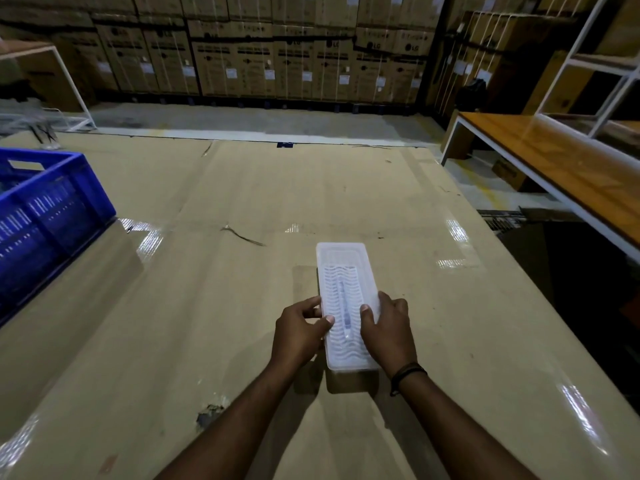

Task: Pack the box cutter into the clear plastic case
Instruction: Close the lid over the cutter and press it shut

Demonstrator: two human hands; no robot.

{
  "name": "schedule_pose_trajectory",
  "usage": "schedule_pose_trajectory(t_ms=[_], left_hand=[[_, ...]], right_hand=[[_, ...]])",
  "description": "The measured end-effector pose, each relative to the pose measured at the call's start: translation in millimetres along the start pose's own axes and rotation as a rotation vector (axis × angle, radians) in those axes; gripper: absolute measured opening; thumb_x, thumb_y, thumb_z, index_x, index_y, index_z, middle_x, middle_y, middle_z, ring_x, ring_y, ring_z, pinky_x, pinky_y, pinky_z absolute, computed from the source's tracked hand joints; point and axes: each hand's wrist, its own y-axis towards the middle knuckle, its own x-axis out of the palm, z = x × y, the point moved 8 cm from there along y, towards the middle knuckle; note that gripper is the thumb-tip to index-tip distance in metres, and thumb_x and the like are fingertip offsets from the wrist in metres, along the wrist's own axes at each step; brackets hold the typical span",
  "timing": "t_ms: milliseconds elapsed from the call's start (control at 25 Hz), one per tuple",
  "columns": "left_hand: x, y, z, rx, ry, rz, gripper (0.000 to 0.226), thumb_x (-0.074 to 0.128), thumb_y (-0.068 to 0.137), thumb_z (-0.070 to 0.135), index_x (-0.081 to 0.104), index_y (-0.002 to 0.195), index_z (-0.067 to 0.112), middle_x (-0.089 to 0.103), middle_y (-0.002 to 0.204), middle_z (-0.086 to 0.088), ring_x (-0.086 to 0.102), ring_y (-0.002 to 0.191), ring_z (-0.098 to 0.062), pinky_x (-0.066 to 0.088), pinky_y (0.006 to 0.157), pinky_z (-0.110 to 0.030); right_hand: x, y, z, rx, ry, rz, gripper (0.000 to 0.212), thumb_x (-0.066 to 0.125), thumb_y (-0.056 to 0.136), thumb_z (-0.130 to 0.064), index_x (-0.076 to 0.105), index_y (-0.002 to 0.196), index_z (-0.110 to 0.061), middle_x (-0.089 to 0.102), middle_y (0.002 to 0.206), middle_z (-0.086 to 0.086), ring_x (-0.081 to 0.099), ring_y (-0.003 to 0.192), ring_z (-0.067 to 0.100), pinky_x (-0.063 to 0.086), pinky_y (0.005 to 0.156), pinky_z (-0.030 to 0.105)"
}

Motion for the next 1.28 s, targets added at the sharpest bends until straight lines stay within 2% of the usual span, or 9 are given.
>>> schedule_pose_trajectory(t_ms=[120,200,320,440,640,800,920,1120,1280], left_hand=[[-1,-4,-4,-0.008,0.033,0.045,0.04,0.074,0.093,0.02,0.067,0.132,0.02,0.075,0.11,-0.001,0.074,0.098,-0.02,0.065,0.085,-0.046],[2,-15,-3,0.035,0.159,0.109,0.022,0.063,0.1,0.03,0.071,0.118,0.021,0.078,0.109,-0.003,0.072,0.092,-0.016,0.062,0.083,-0.037],[15,-35,-3,0.086,0.34,0.185,0.031,0.042,0.107,0.039,0.066,0.11,0.02,0.076,0.104,-0.002,0.066,0.083,-0.017,0.044,0.063,-0.027],[21,-36,-5,0.06,0.379,0.177,0.033,0.032,0.109,0.04,0.058,0.116,0.019,0.073,0.105,-0.005,0.058,0.077,-0.016,0.039,0.062,-0.028],[19,-30,-7,0.015,0.433,0.136,0.032,0.035,0.108,0.041,0.053,0.123,0.02,0.073,0.109,-0.005,0.063,0.081,-0.018,0.044,0.067,-0.028],[4,-4,0,-0.018,0.398,0.126,0.03,0.042,0.105,0.043,0.061,0.114,0.021,0.074,0.113,-0.007,0.067,0.089,-0.023,0.045,0.068,-0.028],[1,21,13,-0.021,0.363,0.147,0.037,0.042,0.105,0.045,0.062,0.117,0.018,0.073,0.117,-0.009,0.069,0.104,-0.03,0.052,0.083,-0.035],[14,45,11,-0.041,0.331,0.088,0.028,0.044,0.106,0.038,0.058,0.118,0.017,0.071,0.117,-0.008,0.067,0.099,-0.026,0.053,0.082,-0.036],[21,58,-3,-0.165,0.178,-0.004,0.016,0.044,0.105,0.035,0.048,0.109,0.02,0.063,0.105,-0.003,0.063,0.091,-0.022,0.057,0.086,-0.043]], right_hand=[[0,-2,0,0.025,-0.048,0.004,0.035,0.045,0.097,-0.045,0.049,0.124,-0.022,0.047,0.112,0.004,0.06,0.082,0.02,0.055,0.078,0.037],[0,-3,-3,0.033,-0.088,0.016,0.035,0.043,0.098,-0.046,0.047,0.123,-0.022,0.047,0.11,0.005,0.06,0.08,0.024,0.055,0.075,0.038],[-1,-5,-6,0.038,-0.109,0.038,0.037,0.041,0.099,-0.044,0.047,0.126,-0.02,0.048,0.112,0.009,0.062,0.081,0.031,0.052,0.073,0.038],[0,-6,-6,0.045,-0.116,0.028,0.04,0.04,0.1,-0.044,0.044,0.131,-0.019,0.05,0.117,0.013,0.064,0.091,0.035,0.053,0.077,0.041],[4,0,0,0.075,-0.115,-0.05,0.046,0.038,0.1,-0.046,0.044,0.135,-0.017,0.052,0.124,0.015,0.062,0.101,0.034,0.05,0.083,0.041],[-3,18,2,0.046,-0.027,-0.098,0.046,0.043,0.101,-0.041,0.049,0.136,-0.013,0.054,0.128,0.018,0.058,0.112,0.032,0.043,0.089,0.035],[-8,36,-8,0.029,0.026,-0.083,0.049,0.042,0.103,-0.033,0.04,0.149,-0.017,0.05,0.138,0.02,0.054,0.124,0.035,0.042,0.098,0.036],[1,40,-18,-0.056,-0.042,-0.084,0.046,0.036,0.104,-0.027,0.038,0.15,-0.023,0.055,0.128,0.022,0.058,0.112,0.036,0.046,0.092,0.039],[3,42,-14,-0.039,-0.046,-0.071,0.048,0.035,0.105,-0.028,0.035,0.152,-0.024,0.055,0.127,0.02,0.057,0.113,0.036,0.047,0.093,0.04]])
